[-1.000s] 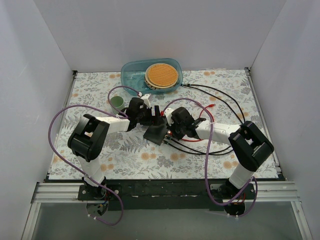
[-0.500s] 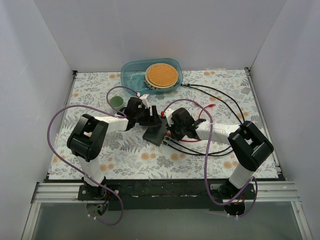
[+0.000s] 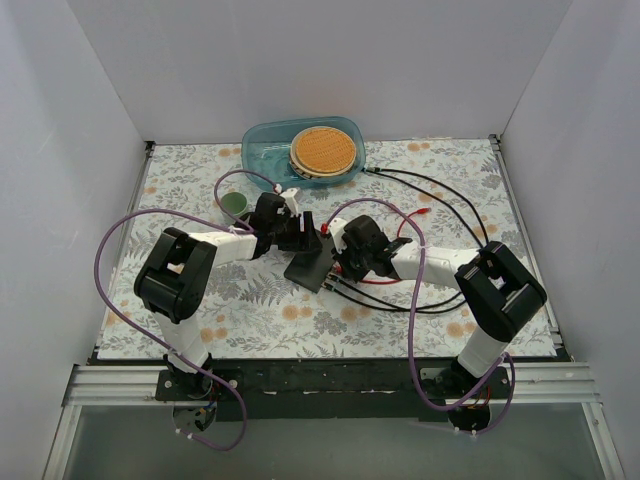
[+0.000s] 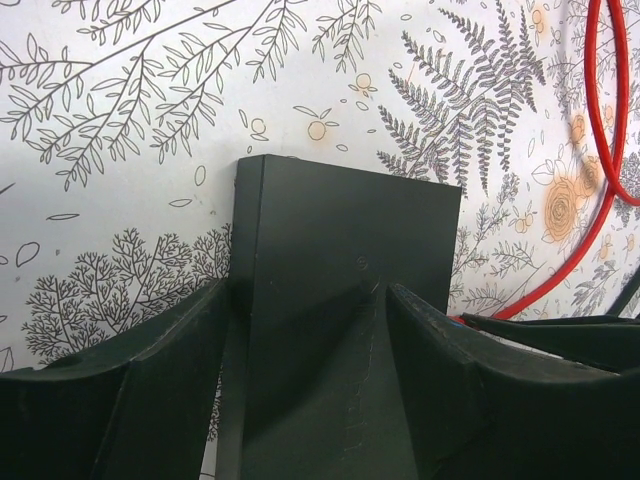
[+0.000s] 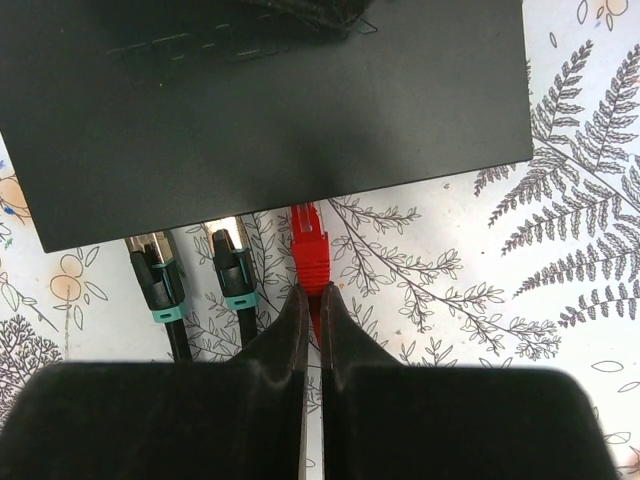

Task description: Insert the plug into the switch port

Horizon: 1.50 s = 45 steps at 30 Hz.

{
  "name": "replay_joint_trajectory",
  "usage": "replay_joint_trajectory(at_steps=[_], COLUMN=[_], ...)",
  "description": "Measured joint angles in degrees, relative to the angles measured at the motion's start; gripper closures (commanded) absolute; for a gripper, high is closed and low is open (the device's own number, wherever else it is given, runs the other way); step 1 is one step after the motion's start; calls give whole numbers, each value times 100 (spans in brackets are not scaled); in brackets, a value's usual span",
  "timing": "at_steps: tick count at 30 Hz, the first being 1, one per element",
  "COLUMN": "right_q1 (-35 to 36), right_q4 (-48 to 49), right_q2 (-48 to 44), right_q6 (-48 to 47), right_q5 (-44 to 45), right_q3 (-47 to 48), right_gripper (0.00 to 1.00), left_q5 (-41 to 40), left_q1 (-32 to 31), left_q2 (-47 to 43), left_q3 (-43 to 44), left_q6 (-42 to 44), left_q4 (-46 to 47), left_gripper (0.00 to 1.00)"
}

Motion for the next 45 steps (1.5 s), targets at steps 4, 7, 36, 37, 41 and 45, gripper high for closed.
replay_joint_trajectory(at_steps=[4, 7, 36, 37, 41, 45], right_q1=[0, 0, 9, 9, 31, 52], right_q4=[-2, -37, -730, -793, -1019, -1054], right_q2=[9, 35, 201, 229, 332, 345], right_q6=[-48, -79, 131, 203, 509, 793], right_q5=[-46, -59, -407, -365, -129, 144], right_q3=[4, 39, 472, 522, 706, 726], right_gripper=[99, 99, 99, 99, 99, 99], left_q5=[-42, -59, -269, -297, -424, -581], left_q1=[-31, -42, -160, -162, -173, -184], left_q2=[2, 2, 57, 57, 48, -42], left_q3=[79, 107, 109, 107, 63, -72], left_q6=[46, 50, -175, -221, -463, -787], left_q4=[-138, -188, -140, -138, -70, 70], left_gripper=[41, 41, 52, 53, 55, 56])
